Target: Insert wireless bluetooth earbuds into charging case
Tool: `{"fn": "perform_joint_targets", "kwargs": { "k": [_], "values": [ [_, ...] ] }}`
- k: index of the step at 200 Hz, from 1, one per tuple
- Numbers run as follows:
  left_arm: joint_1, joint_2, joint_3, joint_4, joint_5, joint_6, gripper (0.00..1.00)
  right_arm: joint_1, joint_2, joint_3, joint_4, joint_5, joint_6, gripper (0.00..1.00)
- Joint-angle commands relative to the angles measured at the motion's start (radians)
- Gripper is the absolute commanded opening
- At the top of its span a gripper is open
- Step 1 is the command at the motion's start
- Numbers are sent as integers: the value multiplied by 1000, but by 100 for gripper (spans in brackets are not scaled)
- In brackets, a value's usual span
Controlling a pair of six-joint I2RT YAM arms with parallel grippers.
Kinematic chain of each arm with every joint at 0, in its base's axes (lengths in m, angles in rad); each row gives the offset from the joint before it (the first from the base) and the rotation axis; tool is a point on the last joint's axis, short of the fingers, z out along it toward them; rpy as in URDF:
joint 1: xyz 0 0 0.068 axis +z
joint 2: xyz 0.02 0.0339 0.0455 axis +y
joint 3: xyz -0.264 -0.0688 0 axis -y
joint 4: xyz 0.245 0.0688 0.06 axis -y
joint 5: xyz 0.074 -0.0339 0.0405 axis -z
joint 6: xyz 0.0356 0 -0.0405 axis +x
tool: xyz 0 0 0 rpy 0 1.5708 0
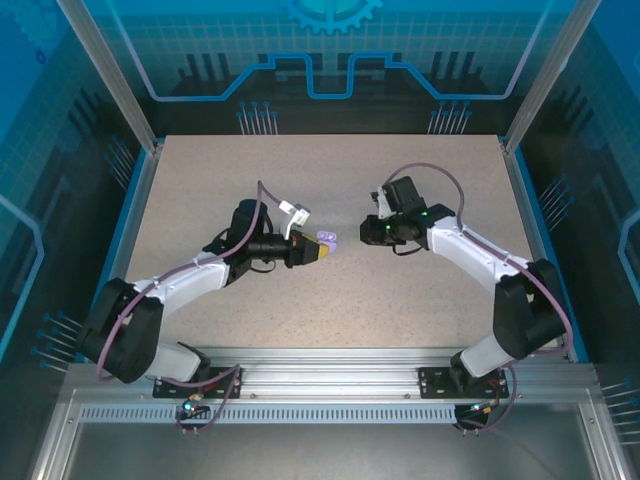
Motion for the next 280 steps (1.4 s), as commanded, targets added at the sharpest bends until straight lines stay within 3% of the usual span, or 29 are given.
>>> {"fn": "perform_joint_targets", "kwargs": {
  "k": [1, 90, 280],
  "values": [
    [-14, 40, 18, 44, 6, -8, 19, -8, -49, -4, 32, -36, -11, 17],
    [-59, 79, 73, 22, 7, 15, 18, 40, -112, 45, 47, -144, -65, 17],
    [-66, 50, 134, -36, -33, 19, 18, 128, -121, 136, -53, -89, -143, 17]
  ]
}}
